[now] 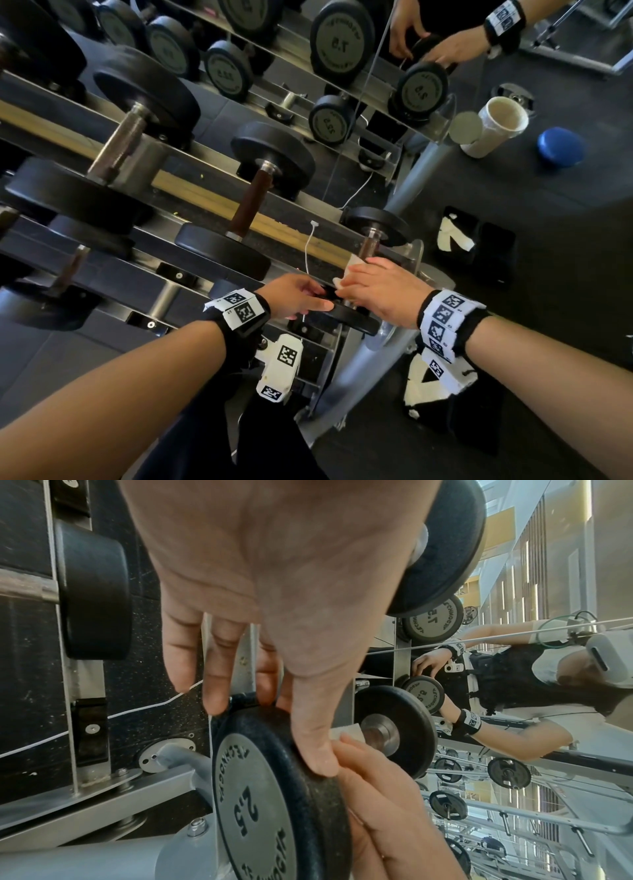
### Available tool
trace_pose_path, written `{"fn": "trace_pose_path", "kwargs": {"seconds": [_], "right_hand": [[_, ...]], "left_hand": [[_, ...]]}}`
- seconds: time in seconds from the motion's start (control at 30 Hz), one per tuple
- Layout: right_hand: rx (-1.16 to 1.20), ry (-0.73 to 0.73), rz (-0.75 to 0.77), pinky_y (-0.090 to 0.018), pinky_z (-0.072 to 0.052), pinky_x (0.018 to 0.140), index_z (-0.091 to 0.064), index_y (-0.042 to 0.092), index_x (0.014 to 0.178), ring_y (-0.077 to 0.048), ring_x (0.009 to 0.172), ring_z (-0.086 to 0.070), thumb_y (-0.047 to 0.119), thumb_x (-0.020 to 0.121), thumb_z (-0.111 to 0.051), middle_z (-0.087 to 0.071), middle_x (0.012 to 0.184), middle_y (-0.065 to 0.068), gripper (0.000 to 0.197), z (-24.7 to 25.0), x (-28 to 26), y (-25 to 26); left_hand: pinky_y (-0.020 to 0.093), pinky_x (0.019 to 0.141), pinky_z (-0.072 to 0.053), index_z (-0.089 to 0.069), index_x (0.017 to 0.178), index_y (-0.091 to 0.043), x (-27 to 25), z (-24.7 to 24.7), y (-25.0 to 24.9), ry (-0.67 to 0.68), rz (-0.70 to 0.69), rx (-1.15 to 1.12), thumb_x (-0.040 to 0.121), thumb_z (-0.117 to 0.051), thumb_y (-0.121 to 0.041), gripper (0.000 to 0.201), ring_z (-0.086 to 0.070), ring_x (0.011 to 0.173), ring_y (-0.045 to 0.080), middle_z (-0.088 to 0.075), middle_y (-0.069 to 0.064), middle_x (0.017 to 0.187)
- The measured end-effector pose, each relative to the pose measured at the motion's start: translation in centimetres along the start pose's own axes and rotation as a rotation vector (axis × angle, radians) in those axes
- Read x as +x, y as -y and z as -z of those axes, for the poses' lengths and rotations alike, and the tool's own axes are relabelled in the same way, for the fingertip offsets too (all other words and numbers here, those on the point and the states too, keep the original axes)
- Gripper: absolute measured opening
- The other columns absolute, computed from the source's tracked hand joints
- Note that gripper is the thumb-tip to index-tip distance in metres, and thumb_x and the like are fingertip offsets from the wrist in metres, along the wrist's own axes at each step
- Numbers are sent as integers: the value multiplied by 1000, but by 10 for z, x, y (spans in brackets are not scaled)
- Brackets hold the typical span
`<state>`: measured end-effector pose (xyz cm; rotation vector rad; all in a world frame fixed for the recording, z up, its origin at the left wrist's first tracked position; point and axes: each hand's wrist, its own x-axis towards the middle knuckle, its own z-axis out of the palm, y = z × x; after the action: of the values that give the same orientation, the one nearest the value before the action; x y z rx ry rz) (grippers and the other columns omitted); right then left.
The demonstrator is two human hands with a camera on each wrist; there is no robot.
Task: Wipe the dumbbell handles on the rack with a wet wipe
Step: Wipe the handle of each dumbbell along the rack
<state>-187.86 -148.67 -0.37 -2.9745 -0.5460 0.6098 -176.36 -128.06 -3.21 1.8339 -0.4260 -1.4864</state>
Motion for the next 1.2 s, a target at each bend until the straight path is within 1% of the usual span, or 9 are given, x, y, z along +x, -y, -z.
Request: {"fn": "trace_pose_path", "kwargs": {"seconds": [0.1,0.23,0.43,0.63,0.73,0.87,1.0,1.1,1.2], "right_hand": [[-132,18,-10,-43,-30,116,-41,30,145,-15,136,-42,19,80,-71,-52,140,10,72,6,5,-16],[-191,-13,-197,-36,-26,117,-34,29,151,-15,144,-32,24,96,-54,-43,150,10,59,12,11,-33],[-88,72,60,-42,-23,121,-47,27,144,-19,144,-35,15,82,-68,-49,148,6,66,-2,-1,-4],[-172,38,-191,-37,-16,123,-43,27,146,-16,147,-28,15,90,-58,-44,151,7,59,18,19,-26],[-121,15,-104,-39,-23,121,-52,28,139,-17,141,-38,17,86,-66,-52,144,7,56,9,9,-5],[40,60,-32,-37,-14,123,-49,32,141,-12,145,-32,20,89,-65,-48,148,13,56,-3,-3,15],[-2,-28,-163,-38,-34,116,-50,36,137,-16,135,-45,14,80,-70,-52,141,9,64,11,9,-17],[-33,37,-276,-32,-22,120,-28,24,154,-18,150,-20,4,90,-55,-32,159,5,72,15,15,-35],[94,-59,-247,-35,-37,114,-25,25,153,-22,144,-31,-2,81,-57,-33,154,-2,83,3,1,-9]], "left_hand": [[34,85,-53,-63,108,-27,-1,0,0,7,-1,7,82,-77,-35,31,-64,87,13,-67,-2,99],[38,90,-53,-63,108,-28,-3,0,0,6,3,-5,83,-75,-35,29,-65,96,16,-67,-2,105],[36,87,-54,-62,112,-26,-6,-5,0,-50,-9,-38,83,-76,-32,33,-66,92,15,-68,-4,102],[34,77,-52,-60,118,-21,-8,-5,0,-33,-2,-88,84,-76,-27,38,-63,93,17,-66,2,111],[33,74,-48,-59,120,-19,-7,-5,0,-23,3,-92,83,-76,-26,41,-62,90,17,-65,3,112],[39,86,-52,-59,121,-20,-4,-5,1,-16,12,-82,83,-77,-27,42,-64,95,19,-66,2,113],[38,87,-53,-59,120,-21,-5,-4,2,-11,8,-67,84,-76,-29,40,-65,101,20,-65,-1,111],[34,81,-51,-59,117,-23,-4,-4,2,-22,14,-72,83,-76,-29,38,-65,99,18,-65,-4,107],[33,79,-51,-59,118,-23,-3,-4,3,-8,29,-66,82,-77,-31,41,-65,97,18,-65,-2,110]]}}
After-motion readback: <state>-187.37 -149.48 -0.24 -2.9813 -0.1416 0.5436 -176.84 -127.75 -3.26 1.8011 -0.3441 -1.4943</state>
